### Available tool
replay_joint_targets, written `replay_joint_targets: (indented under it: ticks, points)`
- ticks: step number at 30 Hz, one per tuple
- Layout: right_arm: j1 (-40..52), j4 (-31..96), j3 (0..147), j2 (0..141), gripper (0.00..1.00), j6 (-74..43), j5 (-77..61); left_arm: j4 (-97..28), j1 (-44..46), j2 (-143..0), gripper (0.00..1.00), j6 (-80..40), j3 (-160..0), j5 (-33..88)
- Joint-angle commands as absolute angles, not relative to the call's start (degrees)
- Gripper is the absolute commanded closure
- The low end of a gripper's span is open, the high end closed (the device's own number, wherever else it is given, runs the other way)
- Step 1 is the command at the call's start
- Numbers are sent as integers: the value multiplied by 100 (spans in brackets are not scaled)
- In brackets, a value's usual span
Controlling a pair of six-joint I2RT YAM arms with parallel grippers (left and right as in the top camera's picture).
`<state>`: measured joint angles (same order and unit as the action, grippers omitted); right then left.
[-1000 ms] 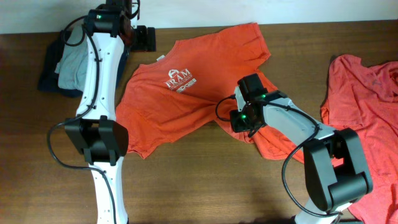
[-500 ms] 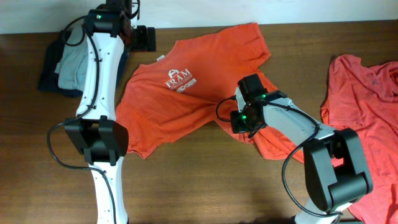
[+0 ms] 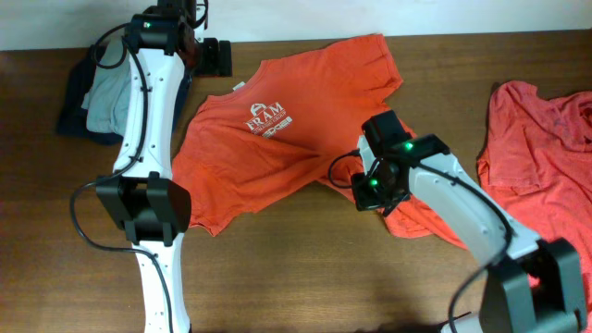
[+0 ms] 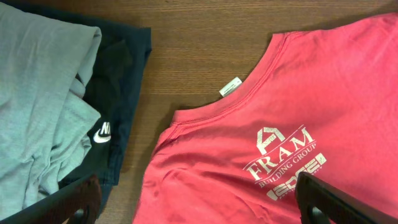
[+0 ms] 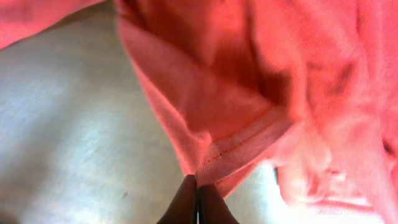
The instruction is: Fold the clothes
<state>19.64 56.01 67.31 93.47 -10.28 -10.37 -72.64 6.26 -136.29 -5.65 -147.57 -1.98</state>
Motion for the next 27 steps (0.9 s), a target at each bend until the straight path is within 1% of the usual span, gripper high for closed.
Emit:
replay_joint_targets:
  ticks: [1,9,16,27]
  points:
    - [2241,5806,6831,9229,96,-998,-1028,-7255,626,-13476,1,-598,-14822,-239]
    - [2965,6316,6652,9229,96,-1337,-978,-7255,622,-13476,1,-598,-14822,-242]
    - [3437,6709,6388,9229,96,-1874,-565,-7255,622,-13476,1,-598,-14822,-239]
    - [3717,6735,5642,9229,96,-2287,-550,-7255,622,-13476,1,-598,-14822,-239]
